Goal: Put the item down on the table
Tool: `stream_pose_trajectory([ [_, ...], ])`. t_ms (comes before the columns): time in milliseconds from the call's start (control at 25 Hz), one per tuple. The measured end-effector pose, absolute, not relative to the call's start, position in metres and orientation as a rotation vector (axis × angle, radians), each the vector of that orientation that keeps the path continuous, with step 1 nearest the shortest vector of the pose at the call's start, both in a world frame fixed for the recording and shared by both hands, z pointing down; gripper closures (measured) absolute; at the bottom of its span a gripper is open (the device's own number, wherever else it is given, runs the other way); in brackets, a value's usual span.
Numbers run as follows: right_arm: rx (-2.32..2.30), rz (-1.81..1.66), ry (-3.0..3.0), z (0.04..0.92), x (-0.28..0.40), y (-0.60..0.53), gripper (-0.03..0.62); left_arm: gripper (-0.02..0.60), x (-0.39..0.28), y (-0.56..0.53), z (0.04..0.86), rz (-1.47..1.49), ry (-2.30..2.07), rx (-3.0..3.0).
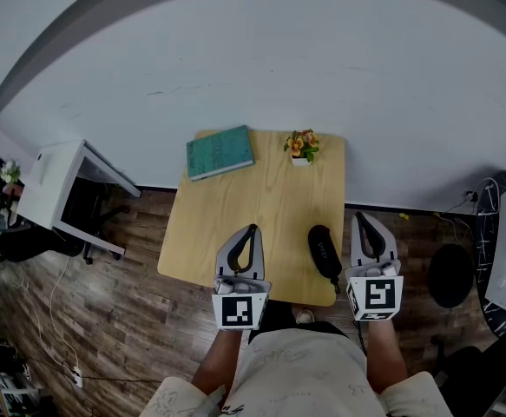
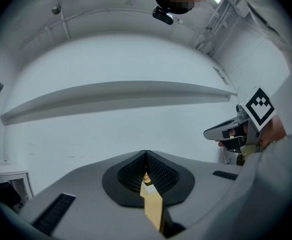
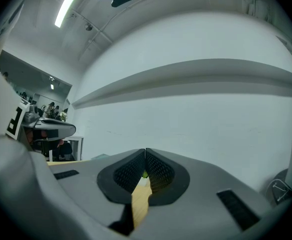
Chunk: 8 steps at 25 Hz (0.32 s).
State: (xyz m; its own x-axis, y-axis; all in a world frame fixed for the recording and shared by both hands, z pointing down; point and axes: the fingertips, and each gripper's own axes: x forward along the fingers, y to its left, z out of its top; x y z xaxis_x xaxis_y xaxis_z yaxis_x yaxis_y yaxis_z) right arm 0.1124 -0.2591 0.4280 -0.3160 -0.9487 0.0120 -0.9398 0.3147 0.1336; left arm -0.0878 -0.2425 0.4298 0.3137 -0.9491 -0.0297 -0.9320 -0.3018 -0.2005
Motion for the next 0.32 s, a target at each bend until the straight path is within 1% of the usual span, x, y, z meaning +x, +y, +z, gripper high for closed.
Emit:
stream_pose_trajectory([
  [320,1.78,-0.152,-2.466,0.4279,0.1123,-0.2574,0.577,0.574,-0.0887,-0.2401,0.4278,-0.134,1.727,-2.39],
])
